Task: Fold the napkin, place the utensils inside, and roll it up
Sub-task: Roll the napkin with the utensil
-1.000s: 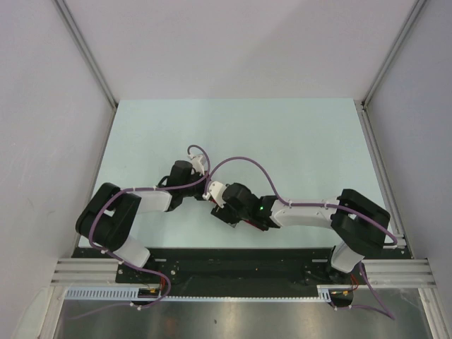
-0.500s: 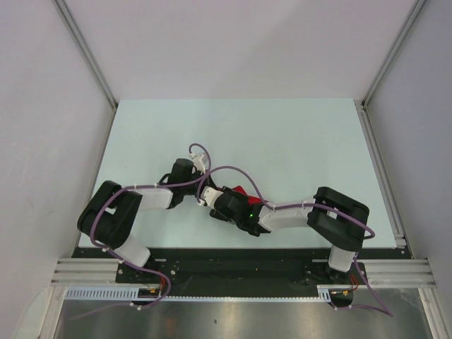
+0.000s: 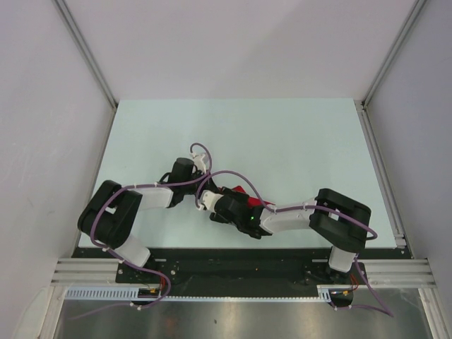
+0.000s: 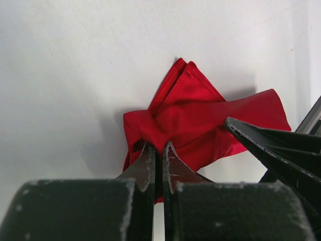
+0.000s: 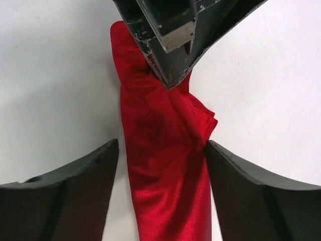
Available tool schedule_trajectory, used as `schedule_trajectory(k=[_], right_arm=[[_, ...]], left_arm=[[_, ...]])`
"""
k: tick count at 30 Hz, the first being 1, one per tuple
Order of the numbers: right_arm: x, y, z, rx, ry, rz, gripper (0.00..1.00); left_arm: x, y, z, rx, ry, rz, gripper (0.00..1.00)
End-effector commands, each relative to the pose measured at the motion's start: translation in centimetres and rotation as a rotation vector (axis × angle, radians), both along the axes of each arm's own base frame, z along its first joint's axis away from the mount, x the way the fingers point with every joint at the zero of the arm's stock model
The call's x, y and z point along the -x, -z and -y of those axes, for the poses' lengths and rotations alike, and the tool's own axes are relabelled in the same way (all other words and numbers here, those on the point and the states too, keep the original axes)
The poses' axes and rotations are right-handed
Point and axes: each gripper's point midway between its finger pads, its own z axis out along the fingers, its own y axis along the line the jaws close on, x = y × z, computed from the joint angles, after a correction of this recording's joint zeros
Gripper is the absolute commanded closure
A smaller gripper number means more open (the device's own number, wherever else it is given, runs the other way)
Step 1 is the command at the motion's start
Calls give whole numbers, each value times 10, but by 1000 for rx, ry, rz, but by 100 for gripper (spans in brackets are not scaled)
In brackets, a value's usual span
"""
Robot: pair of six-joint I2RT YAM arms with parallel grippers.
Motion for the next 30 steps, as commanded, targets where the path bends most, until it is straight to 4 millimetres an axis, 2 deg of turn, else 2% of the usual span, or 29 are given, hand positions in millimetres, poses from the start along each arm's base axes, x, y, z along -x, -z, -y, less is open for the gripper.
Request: schedule_trajectory(k=[1, 8, 9, 10, 11, 12, 13, 14, 15, 17, 18, 20, 21, 24, 26, 30], right_arm=[[-13, -12, -1, -18, 24, 41, 23], [-17, 7, 3, -50, 30, -136, 24], [-14, 11, 6, -39, 24, -174, 24], [-9, 10, -5, -83, -8, -226, 25], [-8, 15, 1, -72, -3, -274, 26], [-3, 21, 5, -58, -8, -321, 28], [3, 21, -3, -89, -34, -386, 29], [4, 23, -1, -95, -32, -425, 32], [10, 31, 4, -75, -27, -483, 40], [24, 34, -1, -102, -56, -589, 49], [26, 37, 3, -103, -49, -630, 56], [37, 39, 1, -131, -64, -718, 61], [40, 38, 1, -157, -75, -763, 64], [42, 31, 0, -222, -79, -855, 70], [41, 28, 0, -254, -76, -898, 71], [38, 17, -6, -346, -87, -1018, 72]], left_arm=[[10, 8, -5, -39, 34, -33, 100], [11, 4, -5, -41, 52, -11, 100], [10, 4, -5, -43, 55, -6, 100], [10, 2, -5, -42, 62, 1, 100], [10, 1, -5, -43, 63, 4, 100], [9, 0, -5, -43, 64, 11, 100], [8, -2, -4, -42, 68, 18, 100], [7, -3, -4, -41, 67, 25, 100], [7, -4, -4, -42, 65, 29, 100], [4, -10, -3, -32, 66, 49, 98], [3, -12, -3, -31, 61, 57, 88], [-3, -17, -7, -44, 30, 85, 69], [-6, -20, -8, -51, 18, 97, 51], [-15, -26, -20, -102, -42, 138, 32], [-16, -24, -27, -132, -69, 144, 27], [-18, -30, -42, -163, -138, 190, 24]])
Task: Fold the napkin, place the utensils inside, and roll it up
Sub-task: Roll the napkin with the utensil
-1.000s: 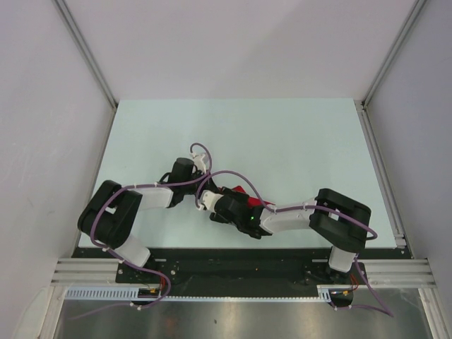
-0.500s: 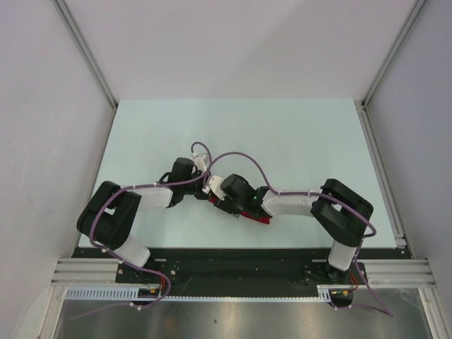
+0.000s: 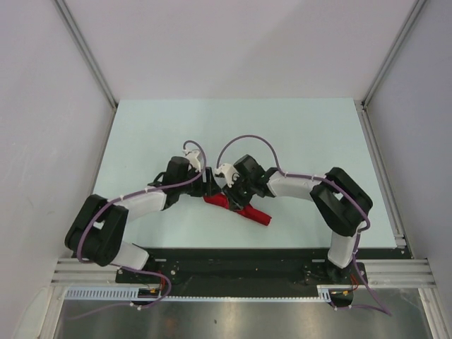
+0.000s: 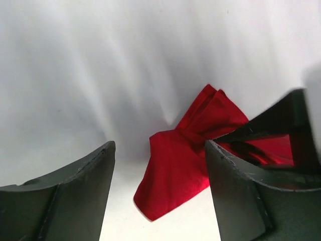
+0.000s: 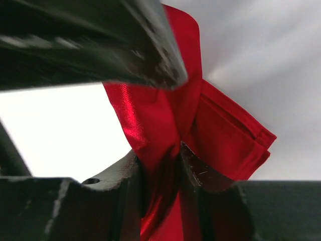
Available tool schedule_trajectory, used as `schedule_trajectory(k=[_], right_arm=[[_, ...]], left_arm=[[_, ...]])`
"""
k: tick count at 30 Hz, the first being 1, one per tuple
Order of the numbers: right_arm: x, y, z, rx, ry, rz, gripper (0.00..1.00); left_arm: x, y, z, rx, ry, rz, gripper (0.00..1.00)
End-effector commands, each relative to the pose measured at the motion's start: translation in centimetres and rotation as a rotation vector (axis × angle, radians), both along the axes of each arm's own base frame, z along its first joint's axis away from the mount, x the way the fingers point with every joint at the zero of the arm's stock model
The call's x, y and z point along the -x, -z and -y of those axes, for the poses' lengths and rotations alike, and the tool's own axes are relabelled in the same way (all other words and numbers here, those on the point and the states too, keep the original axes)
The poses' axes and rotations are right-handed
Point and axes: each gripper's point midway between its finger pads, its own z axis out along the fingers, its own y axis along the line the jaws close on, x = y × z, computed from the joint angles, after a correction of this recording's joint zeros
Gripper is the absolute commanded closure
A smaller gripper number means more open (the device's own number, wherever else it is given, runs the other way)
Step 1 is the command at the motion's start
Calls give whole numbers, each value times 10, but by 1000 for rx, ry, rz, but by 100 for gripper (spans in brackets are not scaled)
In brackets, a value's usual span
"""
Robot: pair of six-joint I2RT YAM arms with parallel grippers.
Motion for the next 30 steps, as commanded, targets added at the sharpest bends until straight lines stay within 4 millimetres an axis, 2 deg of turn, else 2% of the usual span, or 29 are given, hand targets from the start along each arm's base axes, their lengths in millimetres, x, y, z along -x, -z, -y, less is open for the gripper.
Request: schedule_trajectory(k=[1, 2, 3, 4, 5, 7, 11, 17, 18, 26, 29, 30], right_arm=[[26, -4, -3, -83, -33, -279, 72], [26, 0, -2, -81, -26, -310, 72], [24, -5, -5, -102, -31, -331, 72], [20, -4, -3, -110, -19, -354, 72], [21, 1, -2, -103, -15, -387, 72], [19, -3, -5, -133, -20, -436, 72], [12, -2, -3, -184, -6, -544, 72], [0, 1, 3, -268, 21, -703, 70], [-1, 6, 4, -270, 27, -727, 69], [-9, 12, 9, -309, 39, -793, 68], [-10, 14, 10, -311, 42, -804, 68], [-10, 15, 11, -312, 43, -808, 67]], left_arm=[[-10, -18, -15, -31, -64, 116, 24], [-5, -15, -17, -32, -64, 115, 23], [-3, -17, -17, -23, -63, 125, 23], [-3, -26, -14, 5, -51, 159, 23], [2, -23, -14, 14, -43, 161, 23], [4, -34, -7, 68, -7, 204, 22], [14, -32, 2, 115, 46, 208, 22], [14, -30, 14, 169, 74, 203, 24], [11, -32, 15, 178, 74, 216, 25], [5, -22, 23, 193, 90, 193, 33], [3, -25, 28, 220, 98, 205, 41], [3, -21, 30, 223, 102, 193, 46]])
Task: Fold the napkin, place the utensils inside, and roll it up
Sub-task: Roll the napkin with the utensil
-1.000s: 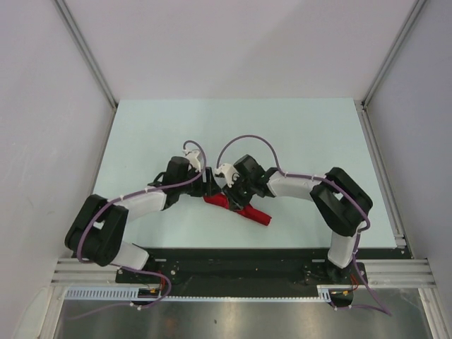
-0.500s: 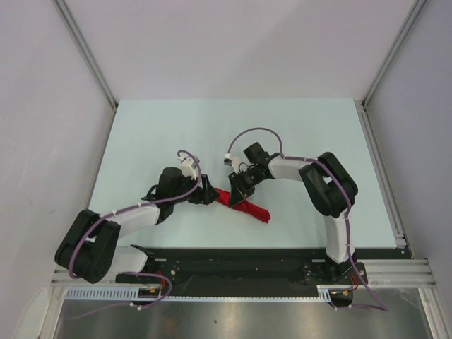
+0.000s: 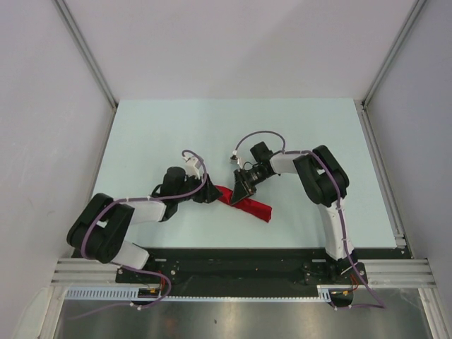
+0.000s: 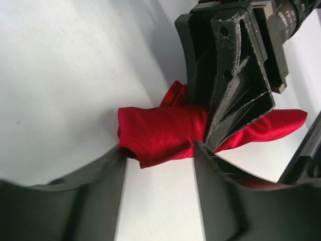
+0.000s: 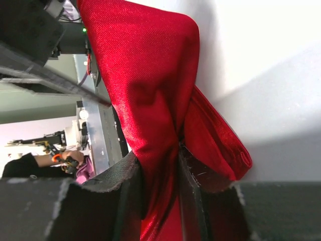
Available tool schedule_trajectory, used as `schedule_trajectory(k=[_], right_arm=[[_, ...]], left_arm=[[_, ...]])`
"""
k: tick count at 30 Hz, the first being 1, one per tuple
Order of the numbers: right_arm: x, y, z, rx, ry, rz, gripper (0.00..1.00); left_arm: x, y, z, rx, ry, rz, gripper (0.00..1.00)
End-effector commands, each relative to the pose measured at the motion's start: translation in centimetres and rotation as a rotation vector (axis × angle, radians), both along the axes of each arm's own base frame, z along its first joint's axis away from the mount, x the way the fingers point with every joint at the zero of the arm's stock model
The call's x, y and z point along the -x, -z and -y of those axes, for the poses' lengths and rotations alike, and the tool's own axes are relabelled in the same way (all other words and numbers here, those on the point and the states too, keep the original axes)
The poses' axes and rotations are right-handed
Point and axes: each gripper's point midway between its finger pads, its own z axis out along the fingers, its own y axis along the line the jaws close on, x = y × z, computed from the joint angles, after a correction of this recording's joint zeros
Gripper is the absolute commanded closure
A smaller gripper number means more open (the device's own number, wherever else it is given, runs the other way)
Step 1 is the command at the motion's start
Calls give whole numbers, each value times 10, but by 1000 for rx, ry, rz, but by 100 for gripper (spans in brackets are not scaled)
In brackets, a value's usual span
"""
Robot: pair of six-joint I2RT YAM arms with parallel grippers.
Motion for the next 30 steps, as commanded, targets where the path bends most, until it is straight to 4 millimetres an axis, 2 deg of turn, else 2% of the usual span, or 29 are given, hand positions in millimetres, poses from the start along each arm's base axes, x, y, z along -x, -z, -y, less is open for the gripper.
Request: schedule_trajectory(k=[1, 2, 5, 7, 11, 12, 14, 17, 18, 20, 21, 24, 25, 27, 28, 29, 30], right_arm=[[2, 16, 5, 48, 7, -37, 67], [2, 15, 5, 57, 16, -51, 66], [-1, 12, 6, 58, 27, -45, 62], [-5, 10, 7, 64, 38, -34, 57], [-14, -9, 7, 66, 59, 27, 49], [-18, -10, 7, 81, 70, 51, 44], [-23, -23, 8, 82, 85, 95, 40], [-34, -30, 14, 120, 129, 165, 33], [-40, -39, 16, 130, 155, 218, 32], [-46, -44, 20, 145, 193, 262, 31], [-54, -55, 24, 155, 229, 322, 30], [-64, -56, 36, 206, 310, 402, 30], [-67, -70, 38, 196, 333, 449, 30], [-68, -66, 47, 228, 375, 496, 29], [-68, -79, 49, 218, 397, 539, 29], [-69, -82, 51, 218, 414, 568, 29], [-66, -77, 56, 247, 426, 587, 28]], left_arm=[[-8, -17, 18, 82, 44, 53, 49], [-10, -18, 20, 89, 48, 54, 52], [-12, -11, 20, 84, 40, 30, 71], [-13, -9, 21, 81, 38, 23, 76], [-14, -5, 21, 70, 38, 4, 83], [-17, -6, 21, 66, 31, 4, 84], [-16, -1, 21, 57, 31, -21, 85], [-19, 6, 21, 35, 19, -57, 85], [-21, 6, 22, 33, 16, -64, 85], [-21, 12, 21, 21, 11, -90, 85], [-23, 11, 22, 22, 9, -94, 85], [-24, 12, 24, 29, 7, -111, 85], [-24, 13, 24, 27, 5, -120, 85], [-25, 15, 24, 22, -4, -134, 85], [-26, 16, 23, 21, -8, -141, 85], [-26, 16, 25, 23, -6, -141, 83], [-27, 16, 25, 28, -9, -149, 81]])
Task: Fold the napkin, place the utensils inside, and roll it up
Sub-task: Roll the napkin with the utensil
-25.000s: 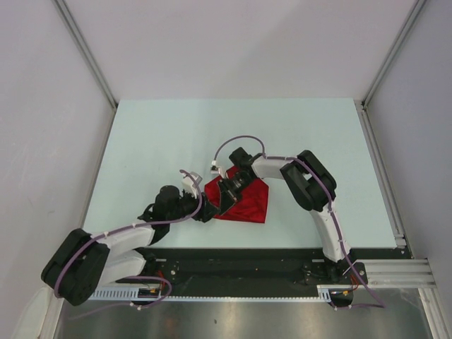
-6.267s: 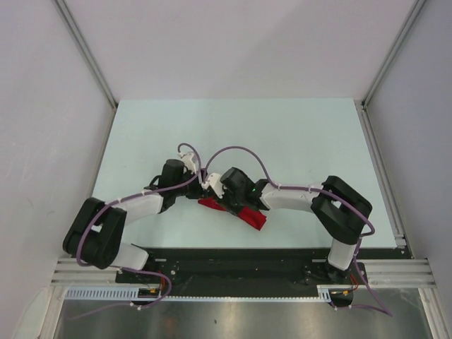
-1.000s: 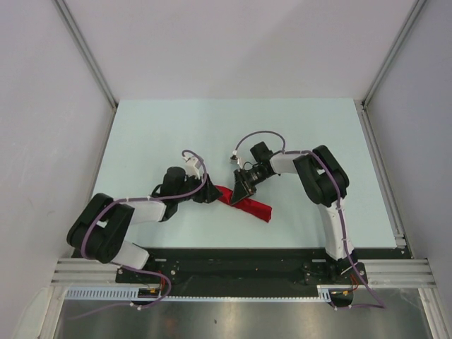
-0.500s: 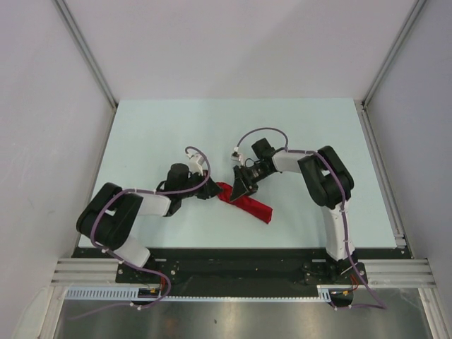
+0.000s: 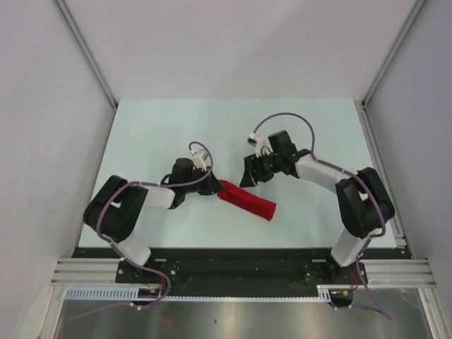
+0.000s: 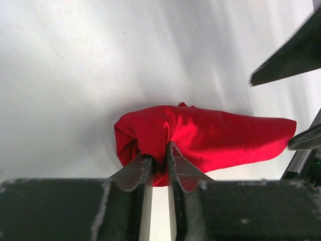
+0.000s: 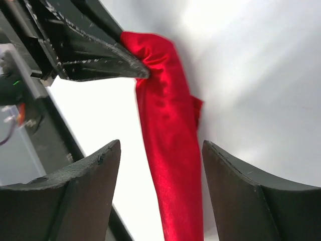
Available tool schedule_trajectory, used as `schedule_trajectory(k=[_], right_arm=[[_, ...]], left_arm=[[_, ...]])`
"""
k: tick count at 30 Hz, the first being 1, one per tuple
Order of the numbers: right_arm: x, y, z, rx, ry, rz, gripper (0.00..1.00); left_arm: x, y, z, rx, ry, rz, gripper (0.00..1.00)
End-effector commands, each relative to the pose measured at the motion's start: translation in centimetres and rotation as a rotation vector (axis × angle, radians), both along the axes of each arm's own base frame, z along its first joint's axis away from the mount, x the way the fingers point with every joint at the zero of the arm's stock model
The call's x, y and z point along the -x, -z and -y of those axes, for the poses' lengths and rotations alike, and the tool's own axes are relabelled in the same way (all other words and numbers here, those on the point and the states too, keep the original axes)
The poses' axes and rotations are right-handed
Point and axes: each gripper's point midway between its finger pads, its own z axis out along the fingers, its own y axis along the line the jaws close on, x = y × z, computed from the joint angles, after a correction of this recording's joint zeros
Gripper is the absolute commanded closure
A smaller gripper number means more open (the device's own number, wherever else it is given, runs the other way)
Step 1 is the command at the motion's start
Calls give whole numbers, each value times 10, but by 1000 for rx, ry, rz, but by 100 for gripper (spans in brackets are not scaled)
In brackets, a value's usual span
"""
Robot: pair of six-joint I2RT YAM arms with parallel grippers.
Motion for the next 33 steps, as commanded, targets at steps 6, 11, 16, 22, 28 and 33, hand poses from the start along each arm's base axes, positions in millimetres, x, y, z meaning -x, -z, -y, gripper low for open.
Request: schedule_trajectory(k=[6, 11, 16, 22, 28, 33], right_arm=[[-7, -21, 23, 92, 167, 254, 27], [-4, -34, 31, 103, 219, 309, 26], [-4, -54, 44, 82, 289, 374, 25], [1, -82, 62, 52, 378, 459, 24], [8, -118, 99, 27, 546, 575, 23], [23, -133, 131, 11, 664, 652, 22]], left_arm=[[-6, -9, 9, 34, -7, -25, 50], [-11, -19, 2, 10, -39, 4, 25], [-13, -32, -24, -44, -143, 47, 0], [-9, -66, -63, -89, -270, 132, 0], [6, -122, -120, -71, -480, 220, 0], [30, -165, -164, -137, -560, 308, 0]])
